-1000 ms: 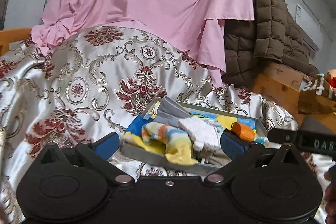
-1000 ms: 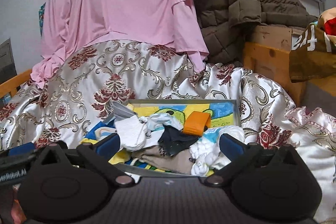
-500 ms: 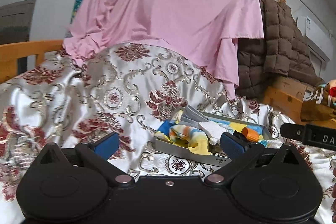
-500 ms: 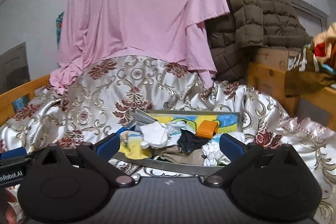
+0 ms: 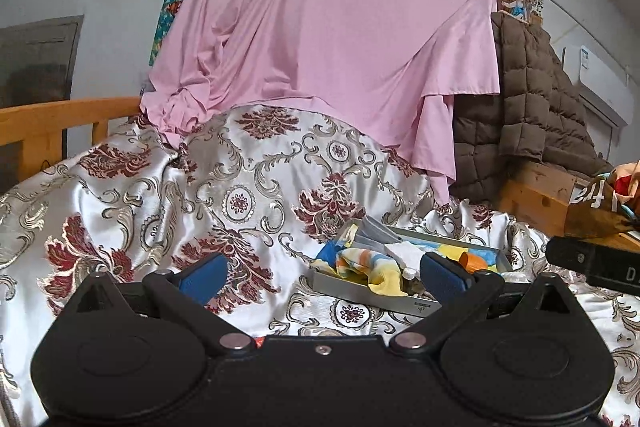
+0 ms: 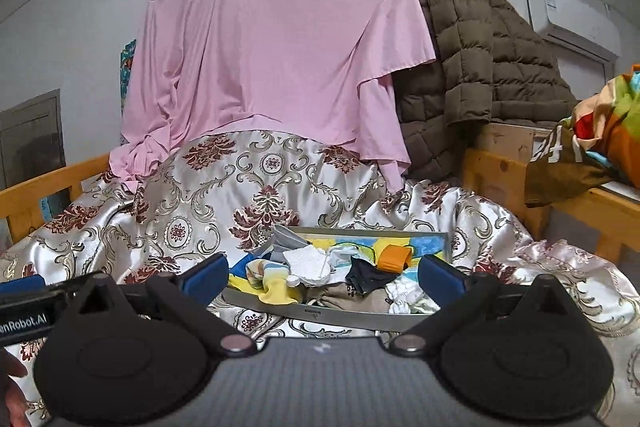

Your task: Organize soft objects

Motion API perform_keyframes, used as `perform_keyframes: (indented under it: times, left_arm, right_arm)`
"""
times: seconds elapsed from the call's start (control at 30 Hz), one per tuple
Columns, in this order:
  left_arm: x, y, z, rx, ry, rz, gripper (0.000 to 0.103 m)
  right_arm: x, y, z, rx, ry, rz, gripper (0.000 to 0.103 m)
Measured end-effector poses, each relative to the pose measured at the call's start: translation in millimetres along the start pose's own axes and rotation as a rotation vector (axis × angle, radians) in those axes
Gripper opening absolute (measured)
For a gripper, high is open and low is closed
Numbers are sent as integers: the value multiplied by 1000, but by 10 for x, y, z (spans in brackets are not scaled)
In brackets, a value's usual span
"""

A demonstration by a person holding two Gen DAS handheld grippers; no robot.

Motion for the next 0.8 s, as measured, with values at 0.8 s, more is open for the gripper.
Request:
perform_keyframes:
  times: [0.8]
  left_arm:
    - [-517,-408,346,29,4,81,102]
  right_arm:
    - [-701,-764,46,-69,99,41,103]
Point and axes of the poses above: each gripper's, at about its wrist camera, not at the fingertips, and y roughly the way its jaws point, z to its left, x to its top, the point moved 6 cm from there along y, roughly the way its jaws point, and after that the axes turned 9 degrees about -y, right-handed, at the moved point
